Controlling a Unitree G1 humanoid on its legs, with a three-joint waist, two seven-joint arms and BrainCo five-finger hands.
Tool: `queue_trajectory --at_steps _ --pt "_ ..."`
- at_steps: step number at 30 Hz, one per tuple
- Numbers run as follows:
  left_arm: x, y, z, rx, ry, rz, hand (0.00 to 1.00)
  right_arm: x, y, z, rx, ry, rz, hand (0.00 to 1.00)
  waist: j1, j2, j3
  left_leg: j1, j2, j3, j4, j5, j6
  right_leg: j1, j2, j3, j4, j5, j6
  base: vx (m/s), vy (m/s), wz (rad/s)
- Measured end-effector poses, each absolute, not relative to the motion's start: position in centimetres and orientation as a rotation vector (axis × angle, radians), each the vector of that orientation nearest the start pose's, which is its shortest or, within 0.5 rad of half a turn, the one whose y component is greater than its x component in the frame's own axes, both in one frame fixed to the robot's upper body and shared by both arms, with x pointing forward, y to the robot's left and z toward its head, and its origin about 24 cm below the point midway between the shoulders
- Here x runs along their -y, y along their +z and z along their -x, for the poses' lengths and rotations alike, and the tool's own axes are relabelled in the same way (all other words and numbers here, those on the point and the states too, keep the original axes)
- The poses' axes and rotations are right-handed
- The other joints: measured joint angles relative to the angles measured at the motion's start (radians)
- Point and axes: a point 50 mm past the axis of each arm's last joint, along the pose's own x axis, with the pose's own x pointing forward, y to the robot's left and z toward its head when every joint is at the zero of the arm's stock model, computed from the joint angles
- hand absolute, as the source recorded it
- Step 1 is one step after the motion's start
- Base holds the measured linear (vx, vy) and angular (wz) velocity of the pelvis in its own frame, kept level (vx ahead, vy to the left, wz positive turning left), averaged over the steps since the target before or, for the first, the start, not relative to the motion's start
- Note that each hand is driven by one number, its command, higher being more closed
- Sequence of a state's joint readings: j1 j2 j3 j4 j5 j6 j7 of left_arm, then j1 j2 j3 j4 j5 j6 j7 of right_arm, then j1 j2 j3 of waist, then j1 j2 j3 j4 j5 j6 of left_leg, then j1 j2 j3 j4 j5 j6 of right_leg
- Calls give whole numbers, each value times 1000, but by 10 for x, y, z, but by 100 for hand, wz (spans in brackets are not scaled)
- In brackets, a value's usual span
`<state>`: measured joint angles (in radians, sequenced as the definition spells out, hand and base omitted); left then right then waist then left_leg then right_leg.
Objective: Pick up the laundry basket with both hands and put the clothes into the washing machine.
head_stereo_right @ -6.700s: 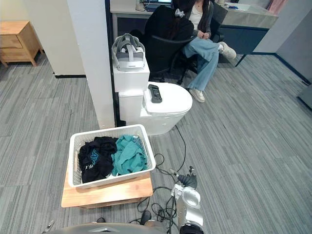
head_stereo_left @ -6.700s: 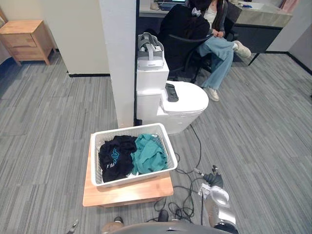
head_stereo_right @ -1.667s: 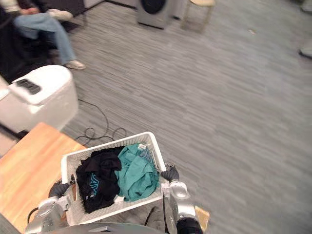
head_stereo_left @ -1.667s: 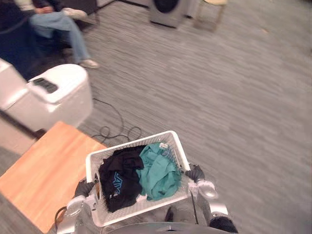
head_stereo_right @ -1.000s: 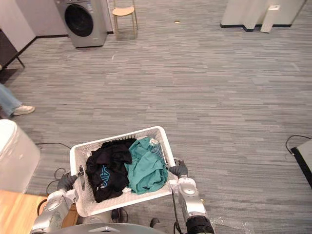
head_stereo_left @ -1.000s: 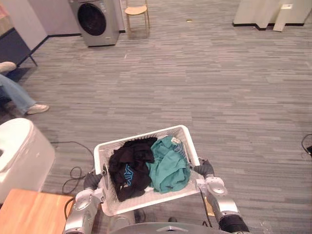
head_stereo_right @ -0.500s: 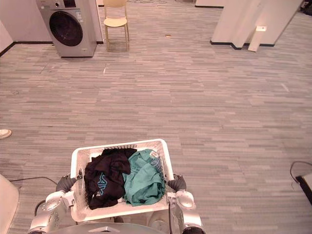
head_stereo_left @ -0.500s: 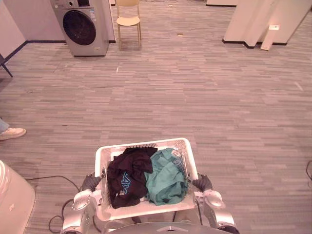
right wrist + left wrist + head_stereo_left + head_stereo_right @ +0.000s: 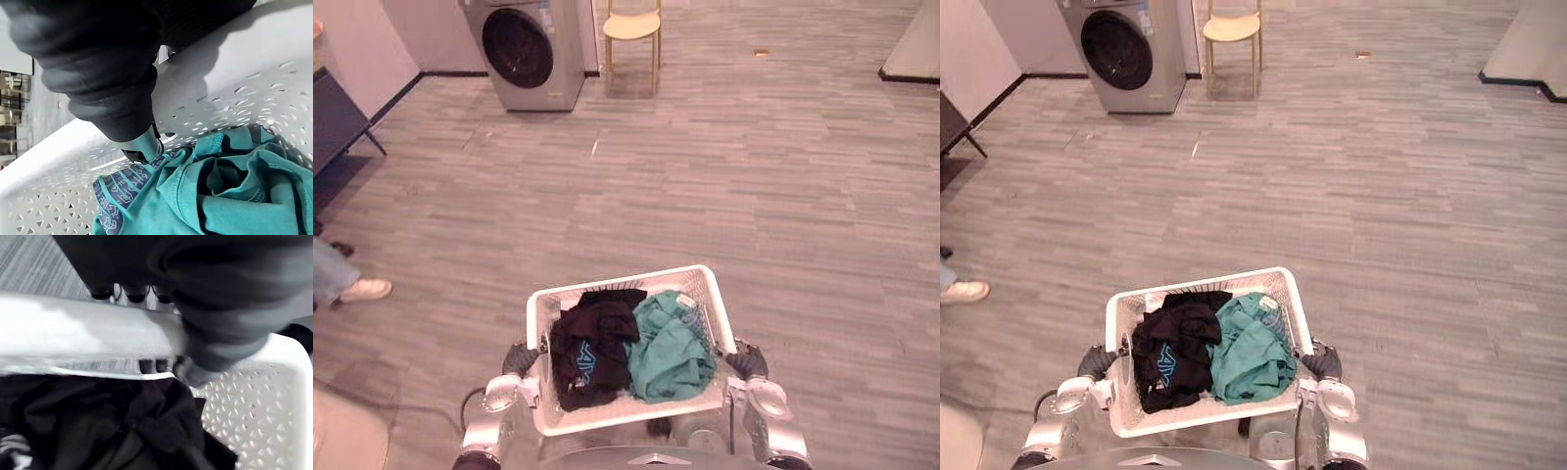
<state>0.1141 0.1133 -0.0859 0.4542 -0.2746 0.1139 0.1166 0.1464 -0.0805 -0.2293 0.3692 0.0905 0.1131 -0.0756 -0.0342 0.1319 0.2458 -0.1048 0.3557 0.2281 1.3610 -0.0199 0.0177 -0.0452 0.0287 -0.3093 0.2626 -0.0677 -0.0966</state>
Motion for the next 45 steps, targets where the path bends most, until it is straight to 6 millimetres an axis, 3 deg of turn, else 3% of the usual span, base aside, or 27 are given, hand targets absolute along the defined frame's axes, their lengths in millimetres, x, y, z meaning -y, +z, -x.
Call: queue_trajectory --at_steps 2,4,7,9,11,12,13,14,15,16,18,19,20,21,22,24,26,28,30,31,32,33,35,38,40,42,45 --pt "-172 -85 -191 -646 124 108 100 234 -69 -176 -568 -403 -66 100 4 -49 -1 -145 -54 46 -156 -92 1 118 -24 38 -65 -52 16 623 -100 -34" --pt "-171 -80 -196 -616 109 113 100 238 -64 -180 -531 -409 -52 100 15 -61 -5 -216 -72 92 -391 -106 -13 171 -50 69 -75 -80 52 756 -15 -54" --pt "-171 -78 -200 -600 112 119 100 237 -59 -190 -508 -390 -33 100 22 -83 0 -232 -134 50 -867 -61 -60 247 -107 137 -72 -148 121 774 114 -67" --pt "-171 -79 -198 -607 120 129 100 238 -54 -199 -491 -367 3 100 31 -76 -7 -230 -142 -31 -1189 -18 -127 301 -138 216 -63 -216 173 680 302 -88" --pt "-172 -78 -199 -605 131 133 100 237 -55 -203 -494 -356 10 100 31 -73 -11 -252 -97 24 -1225 -17 -125 356 -152 256 -61 -284 214 712 487 -76" --pt "-177 -79 -200 -611 140 124 100 233 -60 -203 -516 -352 -1 100 34 -87 -22 -251 -86 56 -1188 124 -56 395 -184 296 -54 -319 242 720 566 -68" --pt "-180 -78 -202 -609 146 119 100 228 -64 -203 -533 -353 -23 100 36 -127 -32 -264 -90 80 -1127 161 -18 390 -220 312 -35 -324 253 664 566 -67" --pt "-187 -75 -204 -598 167 104 100 222 -69 -203 -555 -348 -46 100 43 -173 -59 -319 -90 88 -974 160 -24 351 -270 356 17 -286 299 638 551 -71" --pt "-190 -74 -204 -596 175 104 100 221 -68 -204 -554 -341 -47 100 45 -192 -75 -349 -91 99 -824 82 -36 328 -298 394 77 -214 304 665 550 -64" --pt "-191 -74 -204 -602 178 103 100 219 -68 -204 -552 -335 -48 100 45 -197 -79 -349 -95 107 -764 32 -23 318 -312 406 121 -165 279 744 575 -38" --pt "-189 -76 -203 -616 181 104 100 218 -73 -199 -573 -348 -62 100 46 -196 -82 -313 -122 136 -671 -68 22 236 -341 398 316 92 204 772 616 -7" --pt "-188 -79 -199 -637 178 100 100 216 -79 -189 -605 -357 -73 100 47 -199 -78 -205 -181 147 -766 -141 -1 124 -394 366 537 254 112 621 505 35" --pt "-195 -84 -194 -669 194 86 100 209 -84 -185 -626 -349 -92 100 20 -229 -83 -126 -248 137 -827 -156 16 30 -398 349 776 167 99 615 393 50" --pt "-197 -88 -190 -693 198 80 100 207 -87 -181 -644 -343 -94 100 12 -224 -80 -75 -267 132 -860 -160 22 0 -377 349 849 99 126 596 297 58" --pt "-199 -93 -182 -723 206 74 100 206 -91 -173 -668 -337 -91 100 8 -186 -57 63 -285 128 -962 -167 26 -69 -330 262 927 -20 122 710 293 22" --pt "-200 -95 -177 -738 207 69 100 206 -93 -169 -676 -333 -96 100 13 -133 -41 180 -288 127 -1067 -165 23 -149 -340 96 901 -108 117 511 181 1" --pt "-204 -94 -177 -736 210 56 100 206 -84 -179 -619 -320 -102 100 3 -113 -35 278 -302 125 -1158 -168 14 -251 -336 -65 651 -166 130 528 101 15" --pt "-204 -93 -178 -724 209 57 100 206 -78 -190 -587 -315 -104 100 1 -112 -30 321 -301 117 -1202 -189 -18 -299 -306 -89 401 -127 142 462 -5 26" --pt "-205 -94 -175 -734 212 57 100 206 -78 -192 -597 -308 -88 100 11 -125 -38 382 -298 100 -1247 -223 -77 -300 -263 -95 -8 40 149 531 -106 29" --pt "-206 -95 -173 -738 215 57 100 205 -79 -191 -600 -307 -88 100 10 -140 -46 393 -296 86 -1242 -240 -95 -303 -258 -69 -41 103 150 613 -183 44" --pt "-204 -97 -170 -747 213 61 100 207 -80 -190 -606 -309 -81 100 5 -126 -48 410 -261 59 -1232 -259 -116 -310 -223 3 10 200 106 754 -284 66" --pt "-198 -98 -170 -752 205 75 100 211 -77 -196 -588 -317 -77 100 -9 -97 -50 388 -214 17 -1184 -254 -109 -323 -192 21 83 130 94 745 -305 67" --pt "-189 -99 -171 -756 184 88 100 220 -76 -193 -590 -335 -59 100 -2 -85 -50 333 -160 -23 -1007 -219 -99 -309 -192 -15 198 29 67 660 -315 54" --pt "-187 -101 -168 -762 184 101 100 225 -81 -182 -619 -344 -43 100 1 -72 -47 171 -32 -34 -539 20 -29 -156 -168 -68 221 -107 47 557 -258 36" --pt "-182 -97 -176 -735 167 105 100 230 -79 -183 -611 -345 -29 100 10 -53 -36 38 14 -19 -251 -47 -1 -60 -146 -73 170 -125 43 487 -146 1" --pt "-179 -95 -181 -724 153 105 100 234 -77 -183 -603 -345 -25 100 13 -70 -22 -33 -13 45 -252 -101 17 47 -150 -71 79 -126 52 449 -76 -6" --pt "-172 -89 -187 -675 132 121 100 240 -73 -185 -579 -353 -6 100 24 -68 -24 -124 -169 64 -609 -139 -11 142 -169 -58 -25 -125 87 369 4 -19"
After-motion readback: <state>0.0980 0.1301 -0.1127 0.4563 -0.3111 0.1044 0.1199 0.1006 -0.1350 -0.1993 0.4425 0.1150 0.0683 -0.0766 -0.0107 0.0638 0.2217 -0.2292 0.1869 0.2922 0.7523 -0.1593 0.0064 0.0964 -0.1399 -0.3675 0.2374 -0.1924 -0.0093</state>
